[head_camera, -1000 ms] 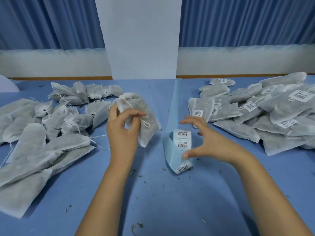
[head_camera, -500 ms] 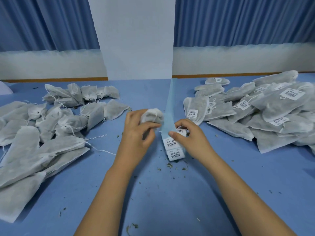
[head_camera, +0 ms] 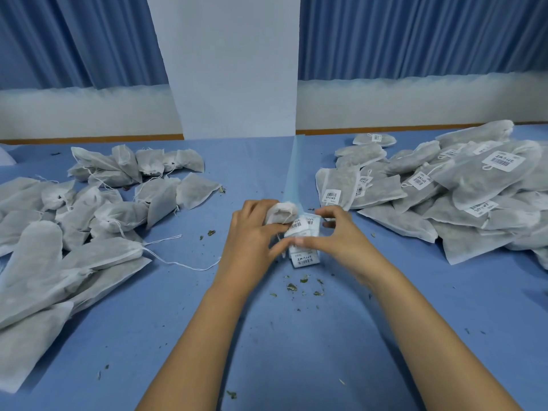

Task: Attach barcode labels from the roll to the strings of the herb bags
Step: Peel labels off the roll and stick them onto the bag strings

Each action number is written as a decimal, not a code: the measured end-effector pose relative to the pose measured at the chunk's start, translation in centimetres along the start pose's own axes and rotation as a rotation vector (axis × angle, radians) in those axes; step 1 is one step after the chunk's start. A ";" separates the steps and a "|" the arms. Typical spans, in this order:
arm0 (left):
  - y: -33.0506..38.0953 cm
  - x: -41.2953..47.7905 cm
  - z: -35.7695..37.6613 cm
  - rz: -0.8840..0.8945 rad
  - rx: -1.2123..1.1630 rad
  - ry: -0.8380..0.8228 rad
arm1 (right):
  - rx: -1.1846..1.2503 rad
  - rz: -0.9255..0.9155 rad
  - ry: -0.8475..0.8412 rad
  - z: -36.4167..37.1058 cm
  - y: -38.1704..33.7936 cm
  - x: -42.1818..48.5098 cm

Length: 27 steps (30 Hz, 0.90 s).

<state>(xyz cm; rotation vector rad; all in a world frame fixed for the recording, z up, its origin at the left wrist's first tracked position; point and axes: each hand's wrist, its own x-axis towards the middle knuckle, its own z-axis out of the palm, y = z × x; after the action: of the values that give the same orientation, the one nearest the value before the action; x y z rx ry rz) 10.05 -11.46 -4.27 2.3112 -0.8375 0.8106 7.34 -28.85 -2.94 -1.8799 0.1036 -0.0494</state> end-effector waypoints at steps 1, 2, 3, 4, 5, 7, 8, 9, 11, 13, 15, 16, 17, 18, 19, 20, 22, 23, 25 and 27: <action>0.0 0.0 0.1 -0.005 0.017 0.009 | -0.033 -0.011 0.049 0.0 0.0 -0.1; 0.1 -0.1 0.1 -0.014 0.017 0.022 | -0.001 -0.009 0.074 0.0 0.1 -0.1; 0.1 -0.1 0.1 -0.025 0.008 0.036 | 0.058 0.005 0.084 0.0 0.1 -0.1; 0.2 -0.2 0.1 -0.035 0.002 0.048 | 0.105 0.026 0.089 0.0 0.1 0.0; 0.2 -0.2 0.0 -0.039 0.005 0.057 | 0.133 0.045 0.088 -0.1 0.1 0.0; 0.2 -0.1 0.0 -0.033 0.013 0.064 | 0.164 0.053 0.038 0.1 0.0 -0.2; 0.1 -0.1 0.0 -0.025 0.014 0.064 | 0.183 0.039 0.012 0.3 0.0 -0.2; 0.1 -0.1 0.0 -0.018 0.019 0.065 | 0.200 0.019 -0.006 0.4 0.0 -0.3; 0.1 -0.1 -0.1 -0.011 0.044 0.070 | 0.210 -0.017 -0.027 0.4 -0.1 -0.2; 0.1 -0.1 -0.1 0.006 0.044 0.086 | 0.196 -0.038 -0.041 0.3 -0.2 -0.1; 0.0 -0.1 -0.2 0.028 0.012 0.091 | 0.195 -0.048 -0.054 0.3 -0.3 0.0; 0.1 -0.2 -0.2 0.021 -0.014 0.088 | 0.192 -0.056 -0.067 0.3 -0.3 0.0; 0.1 -0.2 -0.2 0.001 -0.044 0.083 | 0.183 -0.066 -0.084 0.3 -0.3 0.0; 0.1 -0.2 -0.3 -0.021 -0.072 0.082 | 0.169 -0.076 -0.101 0.2 -0.3 0.0; 0.1 -0.2 -0.4 -0.039 -0.090 0.083 | 0.154 -0.087 -0.117 0.2 -0.3 0.0; 0.1 -0.1 -0.5 -0.051 -0.097 0.084 | 0.141 -0.097 -0.132 0.2 -0.4 0.1; 0.1 -0.1 -0.6 -0.066 -0.106 0.078 | 0.133 -0.114 -0.153 0.2 -0.4 0.2; 0.0 -0.1 -0.7 -0.078 -0.116 0.074 | 0.134 -0.117 -0.159 0.3 -0.4 0.2; 0.0 -0.2 -0.7 -0.107 -0.138 0.069 | 0.121 -0.111 -0.157 0.4 -0.3 0.3; -0.2 -0.4 -0.8 -0.120 -0.150 0.072 | 0.099 -0.108 -0.146 0.4 -0.4 0.3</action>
<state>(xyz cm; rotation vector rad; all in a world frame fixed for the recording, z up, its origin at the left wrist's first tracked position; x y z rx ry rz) 9.67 -10.69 -4.05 2.1647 -0.6969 0.7483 7.72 -28.34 -2.71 -1.7827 -0.0992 0.0090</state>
